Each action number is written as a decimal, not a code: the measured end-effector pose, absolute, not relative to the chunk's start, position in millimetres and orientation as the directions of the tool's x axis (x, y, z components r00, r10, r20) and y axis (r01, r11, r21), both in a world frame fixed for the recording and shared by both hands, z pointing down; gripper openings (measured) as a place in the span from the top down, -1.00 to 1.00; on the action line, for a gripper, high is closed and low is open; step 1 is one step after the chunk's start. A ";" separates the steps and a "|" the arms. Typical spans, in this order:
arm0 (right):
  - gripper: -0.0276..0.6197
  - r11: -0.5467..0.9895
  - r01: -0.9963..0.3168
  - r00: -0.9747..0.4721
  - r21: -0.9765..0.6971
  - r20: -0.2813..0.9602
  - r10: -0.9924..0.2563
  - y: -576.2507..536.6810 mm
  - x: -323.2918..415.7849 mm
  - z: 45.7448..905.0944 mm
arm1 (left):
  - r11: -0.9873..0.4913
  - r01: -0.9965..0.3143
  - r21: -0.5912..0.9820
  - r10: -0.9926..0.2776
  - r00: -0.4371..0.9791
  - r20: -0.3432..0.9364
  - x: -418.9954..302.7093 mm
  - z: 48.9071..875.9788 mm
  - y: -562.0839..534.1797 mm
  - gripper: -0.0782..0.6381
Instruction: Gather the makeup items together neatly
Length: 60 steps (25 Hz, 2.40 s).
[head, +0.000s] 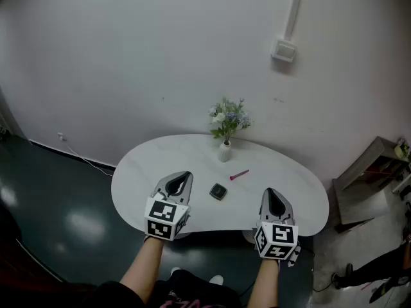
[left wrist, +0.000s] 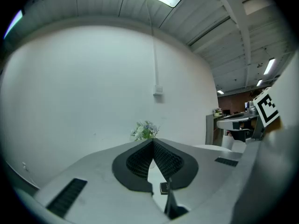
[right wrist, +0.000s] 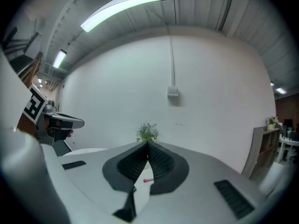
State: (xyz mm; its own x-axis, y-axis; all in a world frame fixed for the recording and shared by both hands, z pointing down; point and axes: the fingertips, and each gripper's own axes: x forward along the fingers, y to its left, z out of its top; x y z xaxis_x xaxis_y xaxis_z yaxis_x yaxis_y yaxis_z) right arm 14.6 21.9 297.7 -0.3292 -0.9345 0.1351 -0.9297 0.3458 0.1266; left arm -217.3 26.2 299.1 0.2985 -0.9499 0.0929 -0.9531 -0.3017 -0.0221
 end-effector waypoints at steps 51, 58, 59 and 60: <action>0.72 0.251 -0.964 -0.232 0.088 0.186 -0.955 17.7 81.2 334.3 | -0.454 -0.891 0.009 -0.871 0.446 0.206 -142.1 359.6 -1.8 0.75; 0.72 0.298 -0.952 -0.280 0.061 0.212 -0.936 -30.0 111.4 349.0 | -0.428 -0.904 0.004 -0.874 0.415 0.251 -108.3 374.3 -37.4 0.75; 0.72 0.303 -0.951 -0.285 0.058 0.214 -0.934 -37.2 116.3 350.4 | -0.423 -0.906 0.005 -0.875 0.410 0.257 -104.0 376.6 -43.1 0.75; 0.72 0.308 -0.950 -0.289 0.055 0.217 -0.932 -44.6 121.1 352.1 | -0.417 -0.909 0.007 -0.876 0.404 0.263 -100.0 378.7 -49.0 0.75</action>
